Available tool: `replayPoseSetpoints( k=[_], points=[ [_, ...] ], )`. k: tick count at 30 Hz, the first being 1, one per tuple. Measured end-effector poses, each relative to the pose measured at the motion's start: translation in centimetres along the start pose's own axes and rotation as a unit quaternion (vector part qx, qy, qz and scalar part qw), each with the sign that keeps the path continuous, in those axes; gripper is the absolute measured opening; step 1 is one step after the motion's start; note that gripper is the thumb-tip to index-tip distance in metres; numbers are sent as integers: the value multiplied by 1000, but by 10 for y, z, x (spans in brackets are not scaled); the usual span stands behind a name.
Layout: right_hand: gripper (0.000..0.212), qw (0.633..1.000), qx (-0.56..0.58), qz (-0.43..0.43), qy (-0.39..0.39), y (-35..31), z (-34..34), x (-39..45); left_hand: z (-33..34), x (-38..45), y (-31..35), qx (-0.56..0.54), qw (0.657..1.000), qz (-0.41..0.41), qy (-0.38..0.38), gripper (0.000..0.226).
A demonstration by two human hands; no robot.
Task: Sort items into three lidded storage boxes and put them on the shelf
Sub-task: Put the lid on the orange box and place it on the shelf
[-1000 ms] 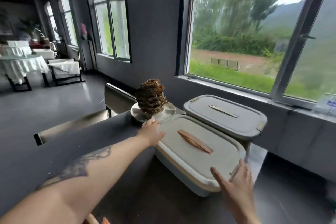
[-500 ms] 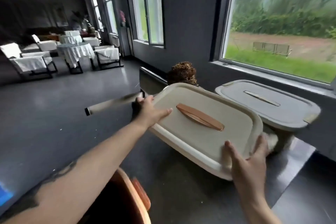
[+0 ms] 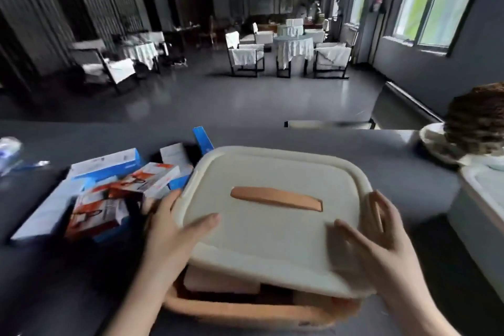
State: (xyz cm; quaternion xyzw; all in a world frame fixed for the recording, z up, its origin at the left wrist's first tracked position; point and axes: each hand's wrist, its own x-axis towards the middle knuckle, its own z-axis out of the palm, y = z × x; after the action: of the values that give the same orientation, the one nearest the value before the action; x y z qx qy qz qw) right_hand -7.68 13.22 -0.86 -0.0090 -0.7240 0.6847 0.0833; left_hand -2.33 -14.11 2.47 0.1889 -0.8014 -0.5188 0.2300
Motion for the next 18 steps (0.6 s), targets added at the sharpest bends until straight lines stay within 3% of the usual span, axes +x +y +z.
replayPoseSetpoints(
  k=[3,7,12,15,18],
  points=[
    [85,999,-20,16,-41,14,10,-10,-8,-22,-27,8,999,-31,28,58],
    [86,996,-64,10,-54,25,14,-13,-14,-33,-40,46,995,-65,62,66],
    [91,986,-144,-1,-83,30,12,-9,-20,-43,-45,213,970,-103,54,71],
    [89,984,-156,-22,-79,33,14,-8,-12,-46,-40,259,962,-58,59,70],
    [94,990,-131,-31,-50,35,18,-13,18,-44,-25,312,947,67,26,63]
  ],
)
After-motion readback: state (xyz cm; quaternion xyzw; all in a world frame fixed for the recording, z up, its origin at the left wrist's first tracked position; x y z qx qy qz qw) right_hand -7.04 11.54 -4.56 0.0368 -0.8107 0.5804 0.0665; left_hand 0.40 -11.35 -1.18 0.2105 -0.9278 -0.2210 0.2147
